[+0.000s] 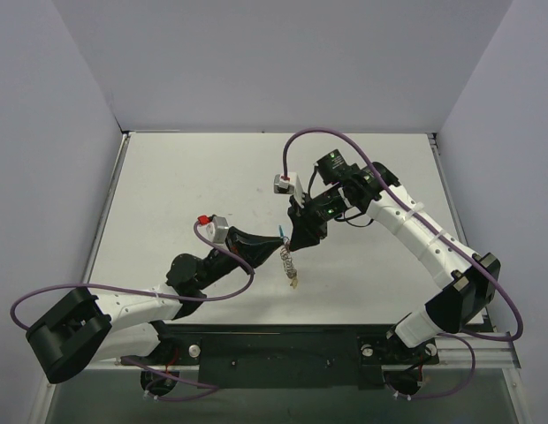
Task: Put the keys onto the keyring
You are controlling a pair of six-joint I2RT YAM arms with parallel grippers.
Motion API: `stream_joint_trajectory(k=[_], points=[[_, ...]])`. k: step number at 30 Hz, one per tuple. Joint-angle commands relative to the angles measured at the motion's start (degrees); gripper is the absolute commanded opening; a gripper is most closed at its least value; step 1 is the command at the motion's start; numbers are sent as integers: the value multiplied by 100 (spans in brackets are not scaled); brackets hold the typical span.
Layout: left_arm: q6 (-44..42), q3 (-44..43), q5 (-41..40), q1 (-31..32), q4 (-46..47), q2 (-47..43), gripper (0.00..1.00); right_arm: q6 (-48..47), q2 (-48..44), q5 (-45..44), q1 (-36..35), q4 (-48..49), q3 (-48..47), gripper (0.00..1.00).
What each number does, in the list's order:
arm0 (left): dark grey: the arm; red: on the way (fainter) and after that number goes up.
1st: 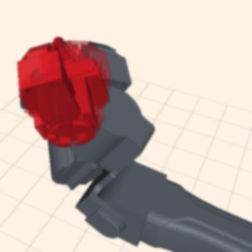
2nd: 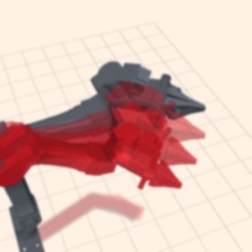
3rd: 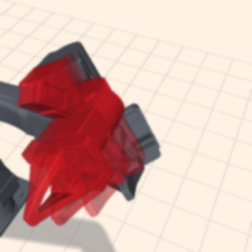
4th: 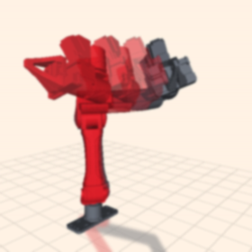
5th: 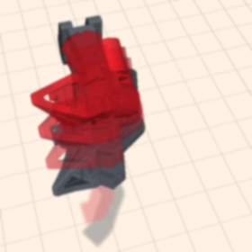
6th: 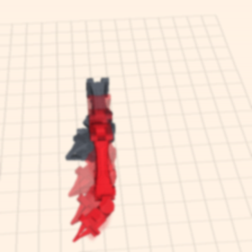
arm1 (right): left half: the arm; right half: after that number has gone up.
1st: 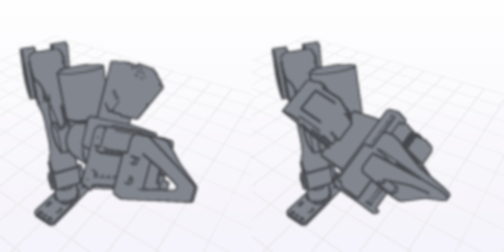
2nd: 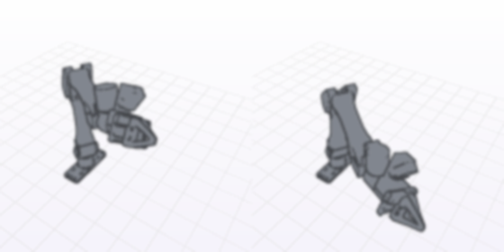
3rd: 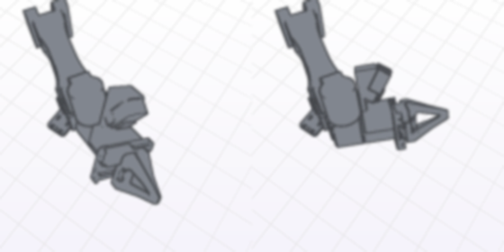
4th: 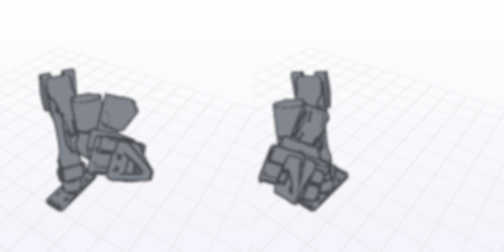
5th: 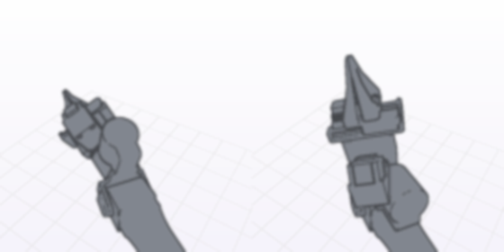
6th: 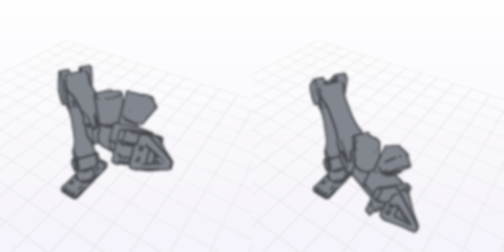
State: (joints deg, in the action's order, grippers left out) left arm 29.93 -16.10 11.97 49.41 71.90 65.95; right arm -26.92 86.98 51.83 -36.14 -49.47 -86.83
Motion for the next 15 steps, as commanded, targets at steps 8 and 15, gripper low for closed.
stream_joint_trajectory(k=[8, 15], points=[[232, -16, -124, -36, 1678, -100, 0, -111, -120, -51, -51, -10, -98, 0], [425, 1, -28, -212, 1748, -188, 0, -560, -181, -51, -130, -344, 51, 0]])
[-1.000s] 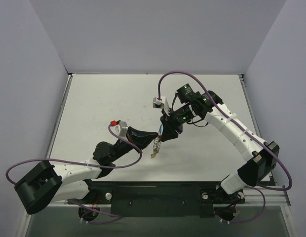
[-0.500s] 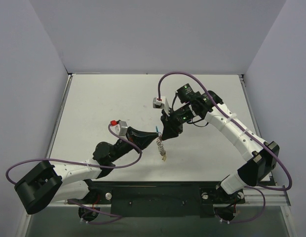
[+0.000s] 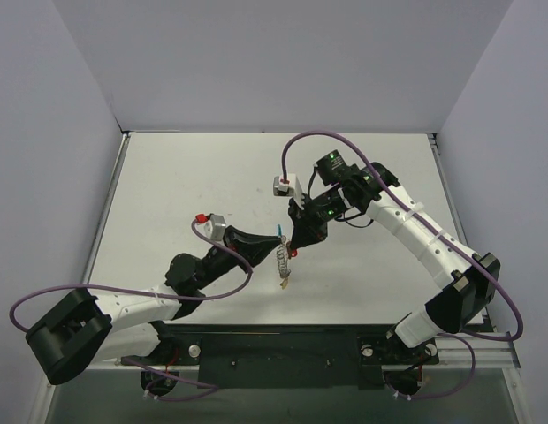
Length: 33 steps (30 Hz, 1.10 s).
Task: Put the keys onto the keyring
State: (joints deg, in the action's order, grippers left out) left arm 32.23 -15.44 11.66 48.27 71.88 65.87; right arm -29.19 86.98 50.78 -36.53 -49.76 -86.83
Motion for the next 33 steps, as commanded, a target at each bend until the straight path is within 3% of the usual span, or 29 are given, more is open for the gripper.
stream_joint_trajectory(k=[1, 28, 29, 32, 33], points=[[222, -64, 20, -116, 1760, -179, 0, -359, -155, 72, -134, -341, 61, 0], [601, -161, 266, -353, 2234, -56, 0, -35, 258, 353, -425, -113, 237, 1], [592, -152, 284, -362, 2217, -56, 0, 53, 232, 414, -338, -122, 219, 5], [574, -91, 337, -371, 2146, -74, 0, 80, 92, 494, -83, -183, 105, 33], [565, -91, 389, -388, 2112, -56, 0, 11, 21, 563, 31, -236, 87, 36]])
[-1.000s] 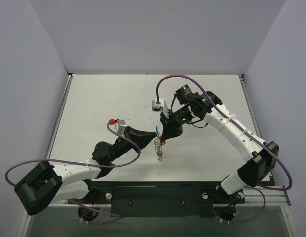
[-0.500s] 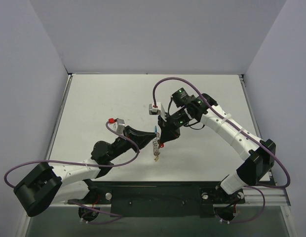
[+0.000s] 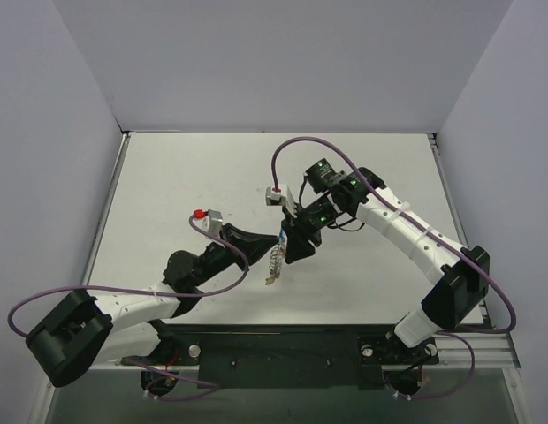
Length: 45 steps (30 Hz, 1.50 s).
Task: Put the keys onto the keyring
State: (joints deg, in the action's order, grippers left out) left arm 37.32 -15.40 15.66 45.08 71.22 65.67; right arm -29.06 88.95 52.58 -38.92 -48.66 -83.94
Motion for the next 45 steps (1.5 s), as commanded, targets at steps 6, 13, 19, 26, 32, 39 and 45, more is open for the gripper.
stream_joint_trajectory(k=[6, 13, 19, 26, 32, 39, 45], points=[[56, -139, 341, -87, 2054, 68, 0, -765, -387, 516, 525, -635, -412, 46], [100, -315, 692, -96, 2036, 139, 0, -1673, -141, 1052, 587, -750, -474, 43], [109, -315, 745, -87, 2027, 104, 0, -1656, 8, 1123, 490, -759, -562, 40], [170, -376, 728, -87, 2168, 209, 0, -1585, 149, 1062, 253, -750, -658, 32], [223, -350, 702, -87, 2230, 166, 0, -1471, 342, 1000, 174, -732, -755, 22], [144, -288, 684, -87, 2115, 51, 0, -1383, 325, 939, 165, -706, -747, 10], [83, -253, 684, -113, 2010, 34, 0, -1287, 255, 904, 165, -715, -711, 0]])
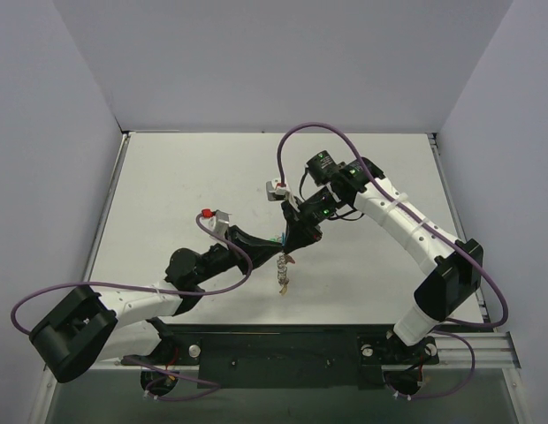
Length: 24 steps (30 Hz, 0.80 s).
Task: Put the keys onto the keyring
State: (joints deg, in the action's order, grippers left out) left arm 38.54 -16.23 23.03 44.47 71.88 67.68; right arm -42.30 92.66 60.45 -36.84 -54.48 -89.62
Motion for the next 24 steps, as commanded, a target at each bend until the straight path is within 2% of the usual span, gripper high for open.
stream_joint_trajectory(k=[1, 5, 7, 8, 9, 10, 12, 14, 16, 20, 24], points=[[-40, -170, -44, -61, 1918, -202, 0, 73, -152, 38, -60, -151, -143, 0], [-224, -214, 87, -140, 1190, -447, 0, 363, -240, -498, -87, -186, -292, 0], [-522, -362, 298, -140, 217, -745, 0, 442, -266, -814, -104, -334, -406, 0], [-784, -433, 395, -149, -657, -852, 8, 408, -258, -1015, -122, -440, -459, 0], [-918, -608, 457, -149, -1092, -1105, 14, 346, -214, -1104, -139, -702, -633, 0], [-1223, -688, 553, -149, -1923, -1238, 28, 137, -118, -1297, -174, -913, -731, 0], [-1654, -873, 589, -140, -2788, -1573, 38, -285, 84, -1499, -244, -1599, -1082, 0], [-2024, -1004, 598, -131, -3456, -1810, 43, -671, 303, -1693, -332, -2458, -1443, 0], [-2359, -1180, 685, -123, -4002, -1899, 45, -910, 506, -1799, -376, -2881, -1715, 0], [-2834, -1680, 853, -26, -4778, -1662, 46, -1069, 586, -1922, -420, -3060, -1892, 0], [-3133, -1892, 704, 175, -4841, -1284, 45, -1034, 595, -1984, -429, -3051, -1918, 0]])
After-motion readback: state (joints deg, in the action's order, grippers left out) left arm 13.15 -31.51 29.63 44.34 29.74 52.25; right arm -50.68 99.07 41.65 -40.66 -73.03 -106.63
